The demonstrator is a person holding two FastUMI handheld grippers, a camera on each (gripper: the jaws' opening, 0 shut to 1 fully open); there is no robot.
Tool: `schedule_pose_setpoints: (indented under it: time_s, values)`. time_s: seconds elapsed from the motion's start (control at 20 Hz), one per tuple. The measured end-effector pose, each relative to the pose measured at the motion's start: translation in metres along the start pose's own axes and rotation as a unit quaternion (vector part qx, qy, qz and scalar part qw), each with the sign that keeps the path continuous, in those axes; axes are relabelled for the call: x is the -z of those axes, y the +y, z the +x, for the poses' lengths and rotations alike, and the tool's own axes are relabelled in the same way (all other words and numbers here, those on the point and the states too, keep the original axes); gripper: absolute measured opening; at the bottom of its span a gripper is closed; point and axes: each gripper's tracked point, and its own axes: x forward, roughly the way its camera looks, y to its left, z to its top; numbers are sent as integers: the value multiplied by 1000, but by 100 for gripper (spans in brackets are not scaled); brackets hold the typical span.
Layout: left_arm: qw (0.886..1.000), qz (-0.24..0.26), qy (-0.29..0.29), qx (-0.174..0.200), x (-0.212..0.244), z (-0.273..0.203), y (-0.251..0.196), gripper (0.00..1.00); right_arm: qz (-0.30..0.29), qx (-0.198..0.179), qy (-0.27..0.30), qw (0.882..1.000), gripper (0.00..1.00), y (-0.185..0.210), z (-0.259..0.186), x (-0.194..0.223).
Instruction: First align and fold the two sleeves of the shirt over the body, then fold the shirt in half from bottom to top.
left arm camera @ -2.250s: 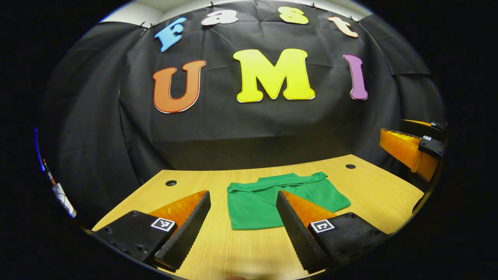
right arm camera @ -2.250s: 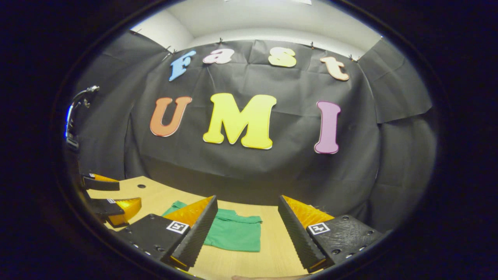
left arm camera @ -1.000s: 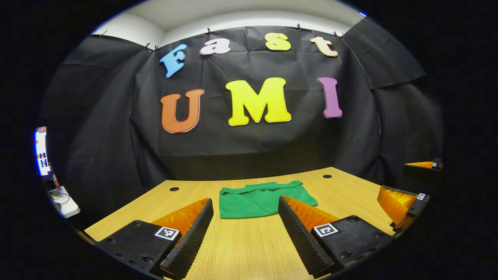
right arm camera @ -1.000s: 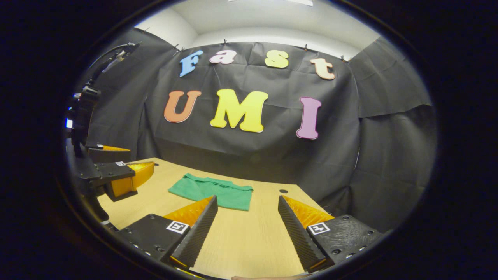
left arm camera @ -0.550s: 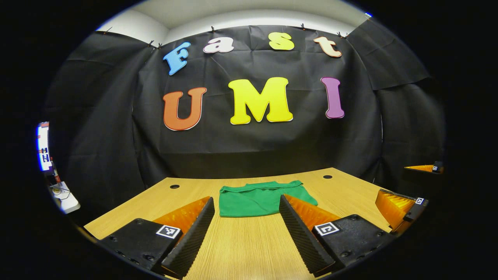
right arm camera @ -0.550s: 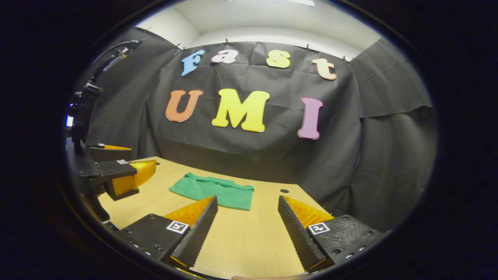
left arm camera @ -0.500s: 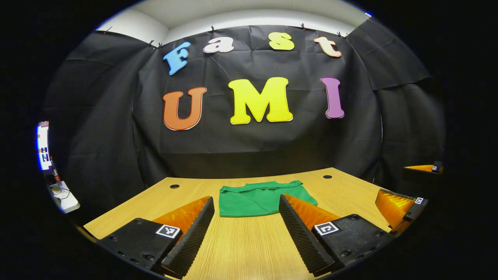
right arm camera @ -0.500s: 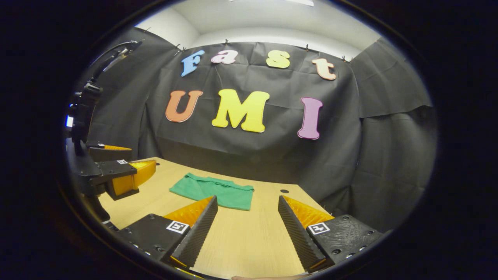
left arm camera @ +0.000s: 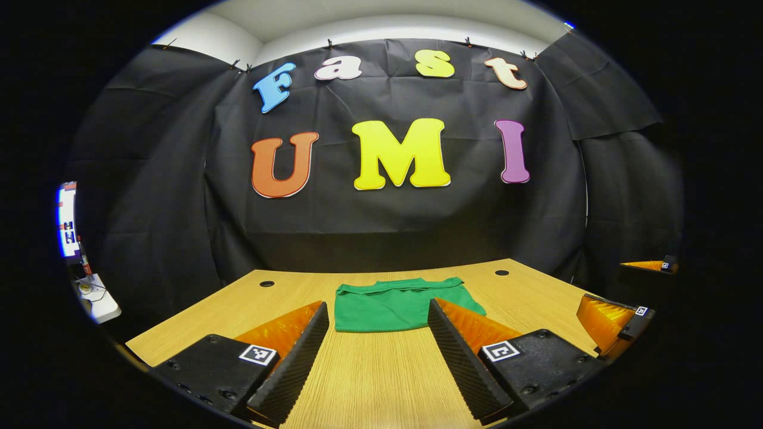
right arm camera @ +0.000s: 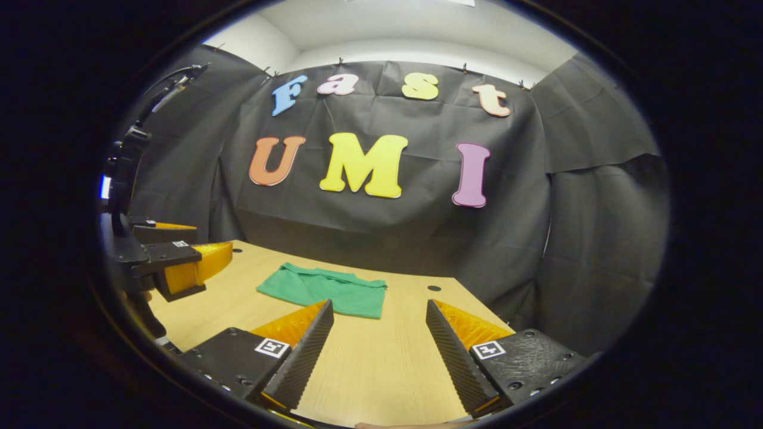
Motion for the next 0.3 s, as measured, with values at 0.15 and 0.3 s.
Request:
schedule_pose_setpoints:
  time_s: [0.15,0.3]
  values:
    - [1000,-2,3,2,2,0,-1,100,0,-1,4,1000,95,0,1,3]
    - [1000,-1,2,1,1,1,1,100,1,1,8,1000,95,-3,3,5]
